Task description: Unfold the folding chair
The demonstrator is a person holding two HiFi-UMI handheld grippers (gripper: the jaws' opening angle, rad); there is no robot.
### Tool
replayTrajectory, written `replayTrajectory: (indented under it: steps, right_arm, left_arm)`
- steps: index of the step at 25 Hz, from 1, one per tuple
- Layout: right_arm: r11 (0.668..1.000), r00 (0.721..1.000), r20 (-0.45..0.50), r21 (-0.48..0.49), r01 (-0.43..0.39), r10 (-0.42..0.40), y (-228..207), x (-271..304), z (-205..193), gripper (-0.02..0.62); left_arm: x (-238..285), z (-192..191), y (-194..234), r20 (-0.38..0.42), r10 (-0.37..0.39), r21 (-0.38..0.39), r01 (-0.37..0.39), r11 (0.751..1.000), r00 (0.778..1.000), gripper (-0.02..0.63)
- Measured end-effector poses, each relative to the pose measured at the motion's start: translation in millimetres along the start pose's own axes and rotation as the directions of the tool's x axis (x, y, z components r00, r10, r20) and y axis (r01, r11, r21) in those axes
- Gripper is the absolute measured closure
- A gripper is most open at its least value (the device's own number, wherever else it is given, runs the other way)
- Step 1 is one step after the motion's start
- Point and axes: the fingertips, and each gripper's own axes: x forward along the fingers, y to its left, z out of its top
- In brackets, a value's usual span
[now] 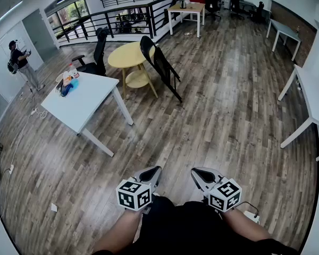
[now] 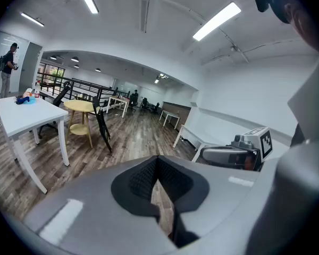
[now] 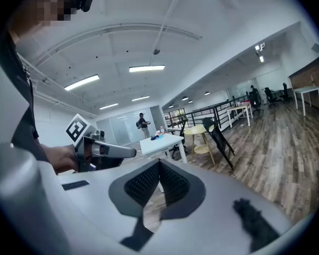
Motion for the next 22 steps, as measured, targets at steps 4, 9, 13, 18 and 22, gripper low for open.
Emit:
replayTrajectory:
  steps: [4,9,13,18,22]
  right_arm:
    - [1.0,1.0,-0.006,0.007,0.004,-0.004,-8,4,-4,0.6]
    - [0.999,0.999,-0.025,0.032,0.026,-0.025,-26,14,-7,0.6]
    - [0.996,0.997,-0.048,0.066,0.059,-0.056,-45,26,-12,0.6]
    - [0.99,0.993,-0.082,0.107,0.093,-0.084,-76,54,-14,0.6]
    - [0.988,0.991,-0.099,0.113,0.101,-0.09,-94,88,-6,0.6]
  left_arm:
    - [2,-4,5,-0.006,0.006,0.023,-0.006,1.0,1.0,0.598]
    - [16,-24,19,-0.053,-0.002,-0.053,-0.001,0.999,0.999,0.598]
    - [34,-28,30,-0.094,-0.019,-0.067,0.013,0.998,0.995,0.598]
    - [70,-9,54,-0.116,-0.028,-0.024,0.026,0.999,0.993,0.598]
    - [92,8,85,-0.134,0.007,0.085,0.004,0.996,0.991,0.598]
